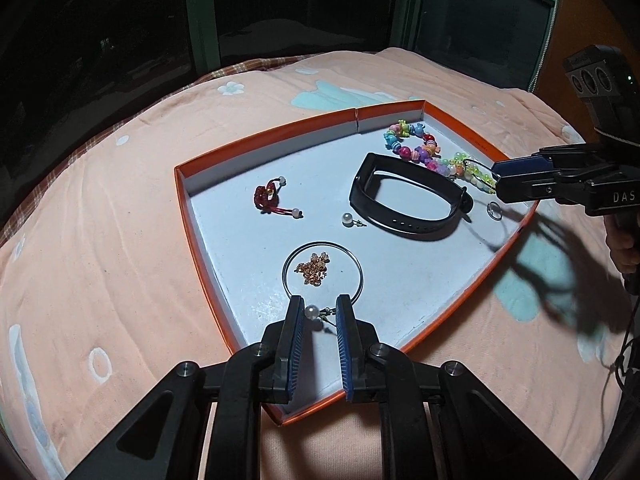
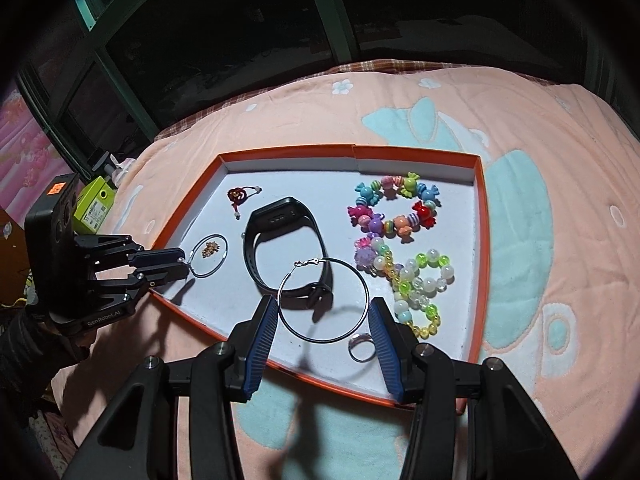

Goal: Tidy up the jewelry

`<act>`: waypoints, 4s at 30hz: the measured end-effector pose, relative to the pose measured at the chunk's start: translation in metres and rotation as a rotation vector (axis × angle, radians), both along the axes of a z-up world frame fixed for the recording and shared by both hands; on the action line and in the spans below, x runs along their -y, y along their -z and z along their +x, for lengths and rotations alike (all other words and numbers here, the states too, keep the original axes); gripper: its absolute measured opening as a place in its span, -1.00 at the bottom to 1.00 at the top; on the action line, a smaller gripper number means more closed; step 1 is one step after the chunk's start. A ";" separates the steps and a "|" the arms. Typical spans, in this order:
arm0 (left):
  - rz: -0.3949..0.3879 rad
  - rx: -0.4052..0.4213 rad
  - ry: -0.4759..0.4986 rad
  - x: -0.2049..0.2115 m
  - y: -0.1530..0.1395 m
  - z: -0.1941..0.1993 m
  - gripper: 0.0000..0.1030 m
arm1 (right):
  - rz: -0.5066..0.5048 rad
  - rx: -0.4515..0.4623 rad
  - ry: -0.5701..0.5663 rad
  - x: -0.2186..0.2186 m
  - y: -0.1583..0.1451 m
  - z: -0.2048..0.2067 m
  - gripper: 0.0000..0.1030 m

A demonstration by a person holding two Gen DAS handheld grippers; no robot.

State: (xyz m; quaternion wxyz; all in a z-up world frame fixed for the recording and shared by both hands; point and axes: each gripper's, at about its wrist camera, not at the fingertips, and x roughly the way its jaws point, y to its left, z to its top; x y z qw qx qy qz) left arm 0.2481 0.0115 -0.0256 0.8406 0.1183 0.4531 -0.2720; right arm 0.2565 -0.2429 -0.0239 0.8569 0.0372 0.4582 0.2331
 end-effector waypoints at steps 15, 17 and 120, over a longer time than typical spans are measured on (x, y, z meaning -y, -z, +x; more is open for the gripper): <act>-0.010 0.028 -0.056 0.001 -0.005 -0.003 -0.06 | -0.019 -0.022 -0.039 -0.020 0.015 0.007 0.04; -0.016 0.031 -0.073 0.000 -0.009 -0.006 -0.06 | -0.032 -0.023 -0.036 -0.020 0.016 0.007 0.06; 0.002 0.340 -0.712 0.028 -0.024 -0.146 1.00 | -0.121 0.314 0.137 0.027 0.013 -0.093 0.76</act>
